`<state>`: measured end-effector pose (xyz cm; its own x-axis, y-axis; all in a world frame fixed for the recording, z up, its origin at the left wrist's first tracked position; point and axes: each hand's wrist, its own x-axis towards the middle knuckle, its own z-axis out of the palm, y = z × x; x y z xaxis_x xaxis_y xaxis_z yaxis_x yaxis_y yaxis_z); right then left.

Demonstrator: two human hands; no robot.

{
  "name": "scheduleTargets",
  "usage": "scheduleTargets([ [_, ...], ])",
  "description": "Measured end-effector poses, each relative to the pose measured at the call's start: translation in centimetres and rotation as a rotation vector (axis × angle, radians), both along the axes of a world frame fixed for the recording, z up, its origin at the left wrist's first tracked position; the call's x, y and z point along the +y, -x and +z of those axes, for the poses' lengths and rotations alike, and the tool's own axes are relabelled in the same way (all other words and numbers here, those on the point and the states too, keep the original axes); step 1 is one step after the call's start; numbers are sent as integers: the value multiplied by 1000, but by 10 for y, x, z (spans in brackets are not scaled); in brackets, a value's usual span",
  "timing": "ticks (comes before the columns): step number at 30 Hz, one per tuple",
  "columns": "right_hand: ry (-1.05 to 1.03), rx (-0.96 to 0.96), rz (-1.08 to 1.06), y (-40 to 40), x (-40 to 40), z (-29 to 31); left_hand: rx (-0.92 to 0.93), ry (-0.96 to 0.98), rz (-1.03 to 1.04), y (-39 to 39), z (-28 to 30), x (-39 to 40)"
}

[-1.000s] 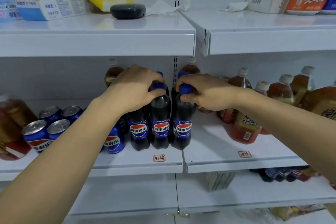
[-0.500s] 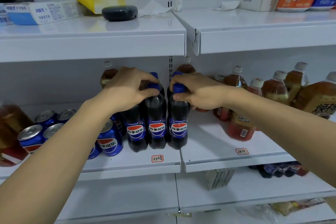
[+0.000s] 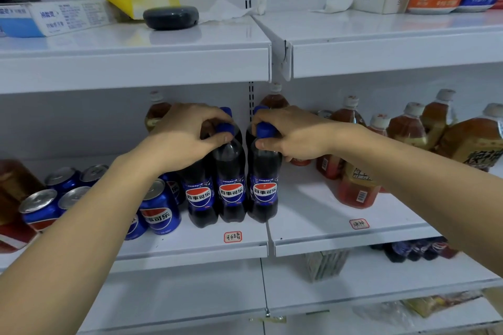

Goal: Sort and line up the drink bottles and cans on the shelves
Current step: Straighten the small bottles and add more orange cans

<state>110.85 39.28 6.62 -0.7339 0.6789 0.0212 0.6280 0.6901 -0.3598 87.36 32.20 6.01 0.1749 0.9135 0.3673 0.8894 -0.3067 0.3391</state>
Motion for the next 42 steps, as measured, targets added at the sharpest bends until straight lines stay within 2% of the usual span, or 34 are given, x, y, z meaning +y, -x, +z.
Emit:
scheduleTargets([
  [5, 29, 137, -66, -9, -5, 11, -121, -212, 15, 10, -9, -6],
  [7, -6, 205, -129, -9, 3, 17, -176, -226, 66, 13, -6, -5],
  [9, -43, 217, -163, -4, 19, 20, -158, -143, 114, 14, 0, 2],
  [13, -66, -33, -82, 17, 45, 16, 40, 146, 88, 8, 5, 20],
  [15, -19, -82, -74, 23, 51, 13, 111, 233, 84, 7, 2, 27],
  [19, -25, 0, -59, 25, 54, 10, 95, 232, 91, 10, -3, 33],
  [26, -51, 19, -66, 28, 56, 10, 98, 243, 100, 8, -4, 32],
  [37, 159, 9, -147, 21, 52, 22, 54, 223, 69, 7, 0, 26],
  [40, 102, 164, -224, 5, 25, 28, -15, 103, 72, 8, 3, 14],
  [42, 35, 408, -302, -4, 3, 15, -255, -70, 114, 12, -2, -4],
])
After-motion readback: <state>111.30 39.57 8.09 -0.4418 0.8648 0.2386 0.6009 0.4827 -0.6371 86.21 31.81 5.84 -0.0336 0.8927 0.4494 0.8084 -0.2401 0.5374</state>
